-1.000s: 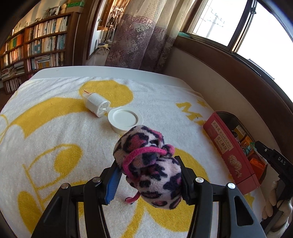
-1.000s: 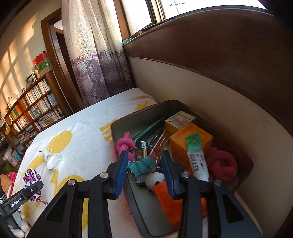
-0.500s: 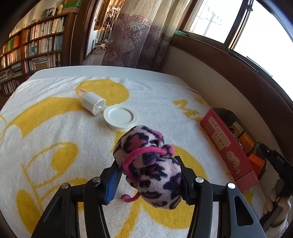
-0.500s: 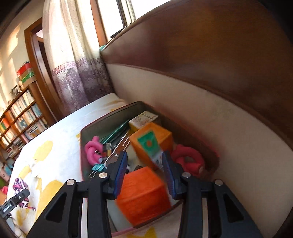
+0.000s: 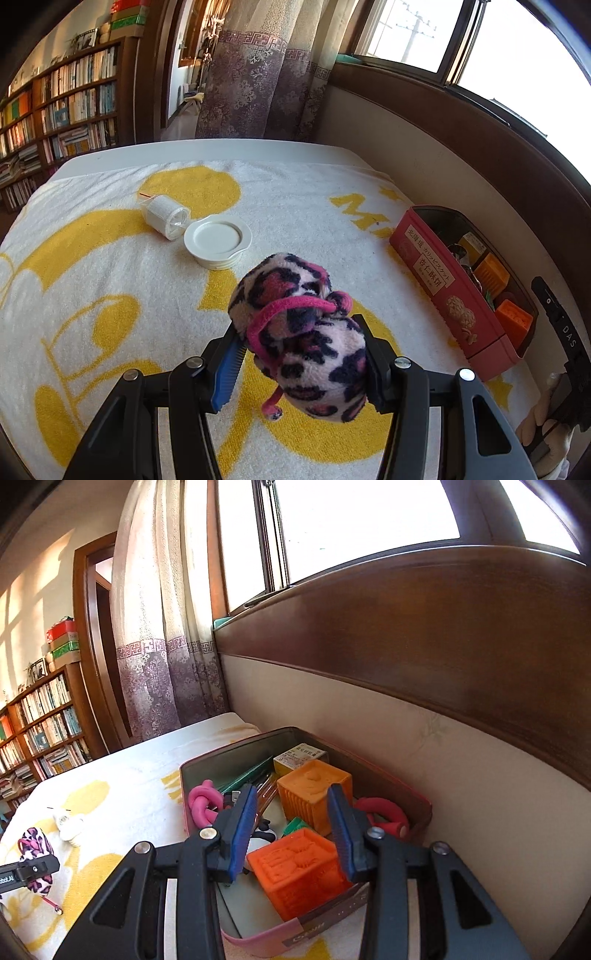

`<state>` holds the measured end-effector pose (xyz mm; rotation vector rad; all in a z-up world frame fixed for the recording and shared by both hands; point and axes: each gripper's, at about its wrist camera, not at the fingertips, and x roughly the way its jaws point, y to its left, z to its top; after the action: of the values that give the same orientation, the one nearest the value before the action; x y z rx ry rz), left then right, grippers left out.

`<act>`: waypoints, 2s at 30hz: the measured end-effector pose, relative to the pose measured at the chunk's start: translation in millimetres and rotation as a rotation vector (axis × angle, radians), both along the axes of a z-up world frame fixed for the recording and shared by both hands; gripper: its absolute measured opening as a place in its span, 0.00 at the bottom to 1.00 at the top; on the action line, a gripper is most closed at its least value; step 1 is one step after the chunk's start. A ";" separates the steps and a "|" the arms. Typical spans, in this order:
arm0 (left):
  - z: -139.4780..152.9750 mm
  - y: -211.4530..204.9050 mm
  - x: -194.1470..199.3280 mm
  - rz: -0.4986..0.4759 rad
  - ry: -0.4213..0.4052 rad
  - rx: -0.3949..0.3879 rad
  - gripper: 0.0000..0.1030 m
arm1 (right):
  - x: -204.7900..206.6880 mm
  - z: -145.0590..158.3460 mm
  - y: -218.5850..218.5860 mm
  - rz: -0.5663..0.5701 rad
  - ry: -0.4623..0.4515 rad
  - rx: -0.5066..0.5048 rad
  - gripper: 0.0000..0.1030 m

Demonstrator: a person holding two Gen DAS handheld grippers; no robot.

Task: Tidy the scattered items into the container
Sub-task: 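Carry the leopard plush into the tin and open the left gripper, then move the left gripper to the bagged white bandage roll and grasp it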

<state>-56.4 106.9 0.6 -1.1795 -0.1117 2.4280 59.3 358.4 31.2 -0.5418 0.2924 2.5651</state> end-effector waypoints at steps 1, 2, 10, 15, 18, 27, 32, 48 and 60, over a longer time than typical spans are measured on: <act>1.7 5.4 0.3 -0.009 0.003 -0.005 0.55 | 1.9 0.3 0.4 -0.005 0.009 0.003 0.42; 3.7 11.7 0.3 -0.020 0.008 -0.012 0.55 | 3.7 0.2 1.7 -0.010 0.018 0.000 0.42; 31.3 74.4 0.7 -0.123 0.059 -0.036 0.55 | 14.8 -0.9 12.1 -0.044 0.083 -0.062 0.42; 55.1 120.9 -0.7 -0.203 0.098 -0.028 0.55 | 17.6 -0.2 15.2 -0.047 0.099 -0.080 0.42; 65.5 144.7 -1.8 -0.253 0.104 -0.011 0.55 | 17.5 -1.9 20.3 -0.049 0.100 -0.108 0.42; 72.4 201.2 -15.1 -0.335 0.086 0.026 0.56 | 19.2 -4.5 28.8 -0.058 0.104 -0.148 0.42; 65.0 225.4 -24.1 -0.374 0.047 0.028 0.63 | 23.1 -2.7 28.2 -0.056 0.130 -0.140 0.42; 47.9 203.4 -33.2 -0.288 0.012 0.017 0.75 | 21.4 -4.4 29.9 -0.049 0.126 -0.148 0.42; 40.8 145.5 -43.9 -0.180 0.005 -0.007 0.75 | 22.4 -0.7 17.7 -0.035 0.138 -0.089 0.71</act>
<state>-100.3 252.4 41.4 -1.1355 0.0042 2.2757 81.6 376.0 30.6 -0.3880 0.4619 2.5699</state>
